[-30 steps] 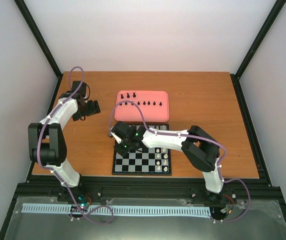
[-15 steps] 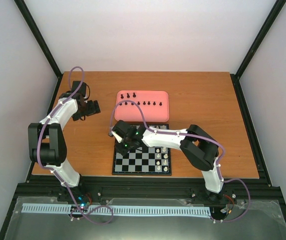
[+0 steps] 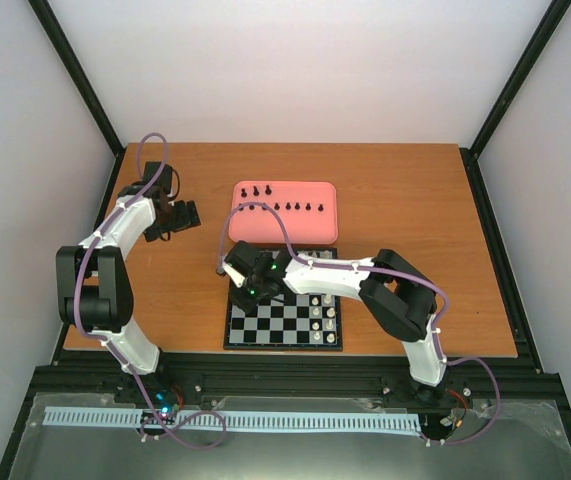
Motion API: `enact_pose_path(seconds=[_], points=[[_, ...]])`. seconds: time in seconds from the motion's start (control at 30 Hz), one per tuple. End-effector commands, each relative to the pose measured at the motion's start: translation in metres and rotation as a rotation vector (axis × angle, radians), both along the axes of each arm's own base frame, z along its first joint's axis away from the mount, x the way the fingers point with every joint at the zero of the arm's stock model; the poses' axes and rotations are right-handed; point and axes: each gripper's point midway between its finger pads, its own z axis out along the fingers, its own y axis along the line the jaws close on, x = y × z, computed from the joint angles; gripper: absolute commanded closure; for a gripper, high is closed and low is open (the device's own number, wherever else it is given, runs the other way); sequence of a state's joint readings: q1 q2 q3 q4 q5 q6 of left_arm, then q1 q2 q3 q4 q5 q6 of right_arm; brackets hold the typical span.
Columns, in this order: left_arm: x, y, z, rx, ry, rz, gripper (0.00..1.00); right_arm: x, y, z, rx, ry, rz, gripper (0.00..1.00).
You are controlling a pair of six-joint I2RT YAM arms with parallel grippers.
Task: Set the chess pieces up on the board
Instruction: Place the chess piece on the chessboard.
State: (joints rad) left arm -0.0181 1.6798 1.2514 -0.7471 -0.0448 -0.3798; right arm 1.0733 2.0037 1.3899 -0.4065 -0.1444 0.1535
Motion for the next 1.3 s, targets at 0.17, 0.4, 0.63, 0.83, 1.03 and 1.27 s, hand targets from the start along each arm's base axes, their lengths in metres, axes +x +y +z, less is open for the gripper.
enact_pose_path(seconds=[0.17,0.4,0.63,0.83,1.03,1.27], points=[[0.007,0.001,0.008,0.011,-0.032,-0.007,0.00,0.010,-0.005,0.024,0.023,-0.072,-0.020,0.68],[0.007,0.002,0.010,0.016,-0.034,-0.006,0.00,0.009,-0.007,0.023,0.016,-0.079,-0.013,0.67],[0.006,0.003,0.010,0.019,-0.033,-0.005,0.00,0.007,-0.005,0.019,0.017,-0.066,0.002,0.67],[0.007,0.002,0.010,0.017,-0.033,-0.006,0.00,0.004,-0.002,0.016,0.018,-0.047,0.020,0.66],[0.007,0.002,0.010,0.018,-0.033,-0.005,0.00,0.000,0.000,0.010,0.009,-0.024,0.041,0.66],[0.008,0.003,0.008,0.020,-0.031,-0.006,0.00,0.001,-0.001,0.001,-0.022,-0.013,0.040,0.66]])
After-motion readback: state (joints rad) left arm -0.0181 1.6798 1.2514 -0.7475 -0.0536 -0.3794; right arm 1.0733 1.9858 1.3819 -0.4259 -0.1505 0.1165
